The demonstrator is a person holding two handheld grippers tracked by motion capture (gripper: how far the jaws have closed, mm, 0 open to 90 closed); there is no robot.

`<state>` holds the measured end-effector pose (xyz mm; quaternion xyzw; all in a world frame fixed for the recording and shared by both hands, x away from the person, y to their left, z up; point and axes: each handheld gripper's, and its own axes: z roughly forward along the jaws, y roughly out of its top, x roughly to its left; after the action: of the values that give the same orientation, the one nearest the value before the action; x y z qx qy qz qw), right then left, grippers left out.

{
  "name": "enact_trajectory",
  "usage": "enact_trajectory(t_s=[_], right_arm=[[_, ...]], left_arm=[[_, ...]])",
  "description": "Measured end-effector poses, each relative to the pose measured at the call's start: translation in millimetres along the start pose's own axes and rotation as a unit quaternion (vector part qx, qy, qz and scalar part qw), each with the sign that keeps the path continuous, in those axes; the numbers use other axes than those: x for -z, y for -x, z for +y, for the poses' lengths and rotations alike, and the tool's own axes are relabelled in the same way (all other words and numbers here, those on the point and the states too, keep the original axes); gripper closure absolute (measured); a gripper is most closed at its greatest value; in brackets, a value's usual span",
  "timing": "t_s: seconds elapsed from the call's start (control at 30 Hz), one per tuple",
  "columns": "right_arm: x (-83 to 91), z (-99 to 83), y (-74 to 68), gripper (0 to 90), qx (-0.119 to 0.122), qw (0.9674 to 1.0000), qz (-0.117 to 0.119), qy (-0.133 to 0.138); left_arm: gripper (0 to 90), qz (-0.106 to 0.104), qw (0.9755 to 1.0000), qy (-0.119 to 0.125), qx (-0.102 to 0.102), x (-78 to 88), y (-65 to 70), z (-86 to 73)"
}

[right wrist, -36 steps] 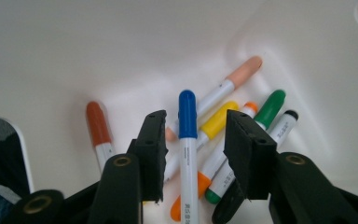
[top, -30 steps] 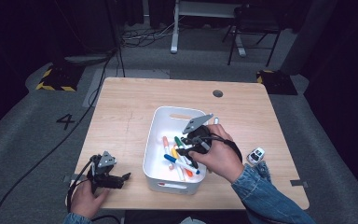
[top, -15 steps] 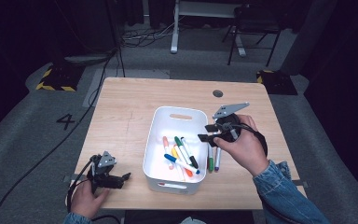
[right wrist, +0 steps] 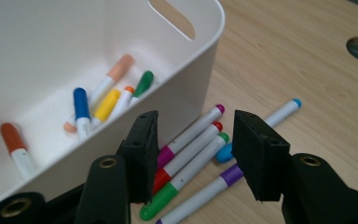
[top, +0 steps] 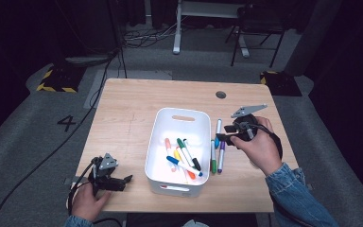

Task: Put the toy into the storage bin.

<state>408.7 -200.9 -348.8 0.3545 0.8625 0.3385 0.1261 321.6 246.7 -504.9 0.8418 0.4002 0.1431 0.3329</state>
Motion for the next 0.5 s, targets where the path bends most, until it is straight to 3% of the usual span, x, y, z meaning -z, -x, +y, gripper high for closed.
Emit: enact_trajectory(t_s=[0.17, 0.5], right_arm=[[-17.6, -14.1, 13.9, 51.8, -0.018, 0.9994, -0.01, -0.027], [-53.8, -44.2, 23.7, 51.7, -0.039, 0.9963, -0.021, -0.073]], left_arm=[[10.7, 0.0, 1.0, 0.0, 0.0, 0.0, 0.0, 0.0], [10.7, 0.0, 1.0, 0.0, 0.0, 0.0, 0.0, 0.0]])
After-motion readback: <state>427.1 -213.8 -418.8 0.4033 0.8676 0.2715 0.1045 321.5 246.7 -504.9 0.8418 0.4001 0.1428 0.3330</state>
